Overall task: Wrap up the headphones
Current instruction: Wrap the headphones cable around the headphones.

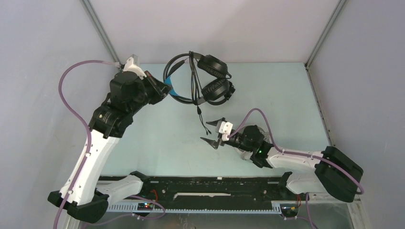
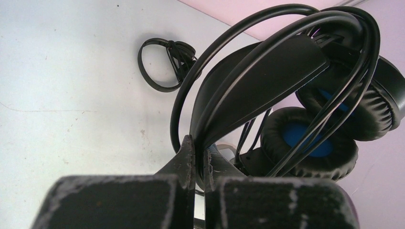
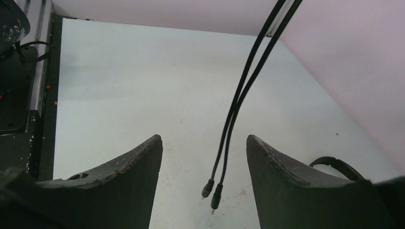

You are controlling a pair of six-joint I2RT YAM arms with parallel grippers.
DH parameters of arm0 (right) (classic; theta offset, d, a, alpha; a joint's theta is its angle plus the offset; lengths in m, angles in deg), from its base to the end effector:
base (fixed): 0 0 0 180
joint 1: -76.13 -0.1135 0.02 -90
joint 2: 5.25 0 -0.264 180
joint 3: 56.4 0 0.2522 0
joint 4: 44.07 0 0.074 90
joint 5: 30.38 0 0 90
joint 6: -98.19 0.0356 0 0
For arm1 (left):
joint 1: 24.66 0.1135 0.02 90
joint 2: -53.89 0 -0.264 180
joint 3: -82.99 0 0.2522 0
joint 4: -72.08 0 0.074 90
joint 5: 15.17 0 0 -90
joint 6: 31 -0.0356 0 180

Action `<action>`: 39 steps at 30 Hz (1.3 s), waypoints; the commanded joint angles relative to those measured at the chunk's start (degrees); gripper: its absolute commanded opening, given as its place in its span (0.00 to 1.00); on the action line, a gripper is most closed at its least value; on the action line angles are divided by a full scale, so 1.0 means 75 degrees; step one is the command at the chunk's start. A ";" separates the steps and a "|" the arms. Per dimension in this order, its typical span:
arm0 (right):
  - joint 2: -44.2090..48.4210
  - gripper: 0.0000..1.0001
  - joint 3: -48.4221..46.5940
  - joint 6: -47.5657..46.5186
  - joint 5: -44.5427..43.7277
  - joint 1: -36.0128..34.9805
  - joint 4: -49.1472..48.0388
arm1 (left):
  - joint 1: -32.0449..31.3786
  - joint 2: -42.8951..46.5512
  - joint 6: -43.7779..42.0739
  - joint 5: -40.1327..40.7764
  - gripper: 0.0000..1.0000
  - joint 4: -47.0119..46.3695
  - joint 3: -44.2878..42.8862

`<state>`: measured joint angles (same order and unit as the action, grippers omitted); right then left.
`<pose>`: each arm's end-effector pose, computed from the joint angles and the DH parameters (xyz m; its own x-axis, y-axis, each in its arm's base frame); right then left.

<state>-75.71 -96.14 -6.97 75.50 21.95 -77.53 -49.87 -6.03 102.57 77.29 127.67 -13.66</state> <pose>0.1423 0.2138 0.2386 0.2728 -0.0518 -0.9607 -0.8998 0.3395 -0.2738 0.1757 -0.0810 0.4574 -0.4799 -0.5352 -0.6952 0.0801 0.7624 -0.6422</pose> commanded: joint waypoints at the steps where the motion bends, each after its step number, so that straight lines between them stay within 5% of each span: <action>1: -0.0487 0.66 -0.0294 -0.0261 0.0056 0.0027 -0.1100 | 0.0010 0.0092 0.0460 -0.0492 0.00 -0.0688 -0.0717; 16: -0.1693 0.57 -0.0371 -0.0187 -0.0154 0.0184 -0.1539 | 0.0010 0.0102 0.0507 -0.0656 0.00 -0.0757 -0.0715; 21: -0.2275 0.52 0.0049 0.0130 -0.0285 0.0203 -0.2609 | 0.0010 0.0073 0.0519 -0.0748 0.00 -0.0765 -0.0702; 23: -0.2429 0.46 0.0104 0.0199 -0.0266 0.0201 -0.2741 | 0.0021 0.0079 0.0524 -0.0787 0.00 -0.0772 -0.0713; 25: -0.2516 0.30 0.0171 0.0268 -0.0293 0.0222 -0.2942 | 0.0031 0.0063 0.0530 -0.0935 0.00 -0.0785 -0.0734; 30: -0.2511 0.00 0.0351 0.0637 0.0030 0.0633 -0.3300 | 0.0547 -0.0030 0.0744 -0.2486 0.00 -0.1130 -0.0627; 39: -0.1835 0.00 0.0299 0.0907 0.1060 0.1484 -0.2995 | 0.0847 -0.0635 -0.0351 -0.5691 0.00 -0.1213 -0.0636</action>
<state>-93.30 -93.78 -1.66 79.43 30.83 -98.14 -44.14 -9.73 102.92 52.35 125.22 -14.16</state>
